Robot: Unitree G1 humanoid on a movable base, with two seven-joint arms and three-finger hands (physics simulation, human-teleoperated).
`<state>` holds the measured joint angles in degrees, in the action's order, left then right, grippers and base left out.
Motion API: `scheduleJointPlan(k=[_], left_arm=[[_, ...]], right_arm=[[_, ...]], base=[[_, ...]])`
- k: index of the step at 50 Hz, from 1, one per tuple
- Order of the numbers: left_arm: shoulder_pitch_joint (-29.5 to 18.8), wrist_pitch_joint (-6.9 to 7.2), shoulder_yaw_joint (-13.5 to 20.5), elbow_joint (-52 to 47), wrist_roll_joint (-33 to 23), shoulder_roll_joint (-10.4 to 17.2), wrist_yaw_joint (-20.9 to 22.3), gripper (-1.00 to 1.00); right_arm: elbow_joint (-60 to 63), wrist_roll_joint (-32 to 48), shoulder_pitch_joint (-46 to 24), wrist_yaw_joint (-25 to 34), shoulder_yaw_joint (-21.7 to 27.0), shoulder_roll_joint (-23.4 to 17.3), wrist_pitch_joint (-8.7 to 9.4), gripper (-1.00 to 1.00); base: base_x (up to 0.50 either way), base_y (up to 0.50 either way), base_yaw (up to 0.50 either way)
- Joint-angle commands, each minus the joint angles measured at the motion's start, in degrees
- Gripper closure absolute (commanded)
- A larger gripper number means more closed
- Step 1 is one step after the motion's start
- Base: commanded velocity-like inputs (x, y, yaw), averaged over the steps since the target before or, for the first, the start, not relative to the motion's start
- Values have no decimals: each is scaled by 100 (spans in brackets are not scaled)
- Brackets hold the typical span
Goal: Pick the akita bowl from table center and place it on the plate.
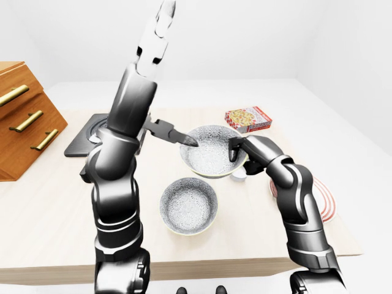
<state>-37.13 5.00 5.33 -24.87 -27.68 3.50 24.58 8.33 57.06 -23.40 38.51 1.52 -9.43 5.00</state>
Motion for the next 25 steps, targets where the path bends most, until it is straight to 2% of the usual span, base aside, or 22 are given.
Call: scheduleJointPlan(k=[1,4,12,25], left_arm=[[74,0,235,1056,2695,578,-1849,-100],[238,0,137,1217,2742,617,-1964,-100],[323,0,139,1206,2809,681,-2073,-100],[430,0,101,884,2766,641,-2072,-100]], right_arm=[[423,-1056,232,-71,316,-209,0,100],[524,-1112,315,-54,400,-283,0,100],[777,-1265,477,-15,709,-512,0,100],[1703,-1655,1320,134,1510,-758,0,100]], base=[[0,0,0],[0,0,0],[0,0,0],[0,0,0]])
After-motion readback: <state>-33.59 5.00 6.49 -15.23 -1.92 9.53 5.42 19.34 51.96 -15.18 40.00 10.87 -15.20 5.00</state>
